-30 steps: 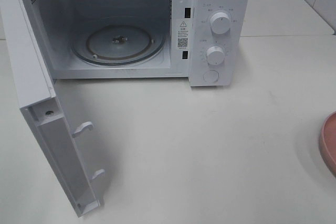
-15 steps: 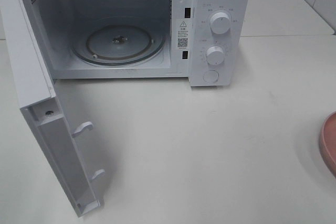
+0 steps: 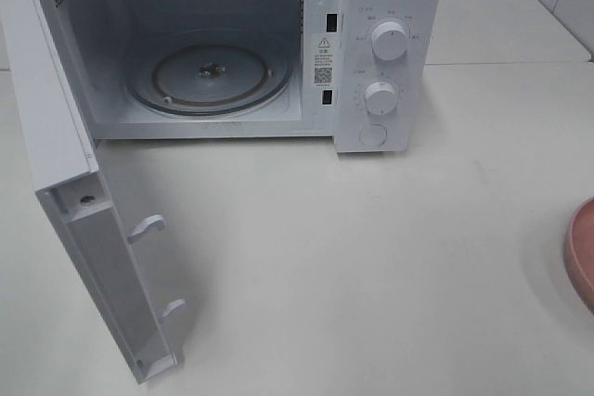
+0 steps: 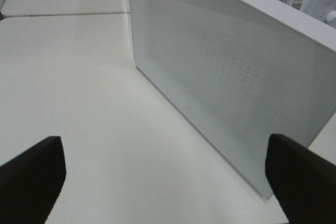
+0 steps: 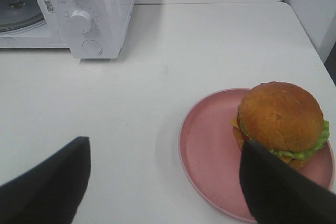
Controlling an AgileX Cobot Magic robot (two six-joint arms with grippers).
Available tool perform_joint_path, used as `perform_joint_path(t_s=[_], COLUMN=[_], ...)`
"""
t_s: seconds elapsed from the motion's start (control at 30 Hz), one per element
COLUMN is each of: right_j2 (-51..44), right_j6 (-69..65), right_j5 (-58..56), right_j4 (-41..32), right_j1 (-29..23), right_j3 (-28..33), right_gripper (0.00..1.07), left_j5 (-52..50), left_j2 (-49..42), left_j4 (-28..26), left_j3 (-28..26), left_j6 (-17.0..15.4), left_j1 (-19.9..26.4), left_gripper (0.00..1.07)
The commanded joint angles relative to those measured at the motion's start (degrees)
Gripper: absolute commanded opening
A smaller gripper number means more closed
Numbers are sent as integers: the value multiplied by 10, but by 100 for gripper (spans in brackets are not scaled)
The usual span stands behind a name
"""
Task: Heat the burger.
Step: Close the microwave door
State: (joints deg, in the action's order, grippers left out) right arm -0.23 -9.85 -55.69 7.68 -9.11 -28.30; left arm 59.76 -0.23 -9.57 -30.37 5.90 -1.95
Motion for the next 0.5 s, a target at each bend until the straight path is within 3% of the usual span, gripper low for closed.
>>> perform_joint_path(t_s=[0.03, 0.17, 0.23, 0.27, 0.3, 0.37, 0.4, 0.43, 0.47, 0.5], right_j2=[-15, -15, -15, -15, -15, -15, -15, -15, -15, -15], right_j6=[8, 8, 8, 8, 8, 8, 8, 8, 8, 8], right_j5=[4, 4, 4, 4, 4, 4, 4, 4, 4, 4], right_j4=[-3, -3, -3, -3, -3, -3, -3, -3, -3, -3], right_j1=[5, 5, 5, 5, 5, 5, 5, 5, 5, 5], right_j3=[2, 2, 2, 2, 2, 2, 2, 2, 2, 2], right_gripper=[76, 76, 76, 76, 76, 76, 76, 76, 76, 76], left_j5=[-25, -75, -89, -113, -113, -143, -143, -160, -160, -174], left_j2=[-8, 17, 23, 37, 37, 64, 64, 84, 84, 109], left_j4=[8, 17, 17, 15, 15, 16, 16, 19, 19, 21], left_j3=[-7, -7, -6, -4, -4, -4, -4, -2, -2, -2], left_j6=[-4, -4, -4, -4, -4, -3, -3, -3, -3, -3], left_j1=[2, 2, 2, 2, 2, 2, 2, 2, 2, 2], left_gripper=[88, 69, 65, 57, 57, 45, 45, 35, 35, 24])
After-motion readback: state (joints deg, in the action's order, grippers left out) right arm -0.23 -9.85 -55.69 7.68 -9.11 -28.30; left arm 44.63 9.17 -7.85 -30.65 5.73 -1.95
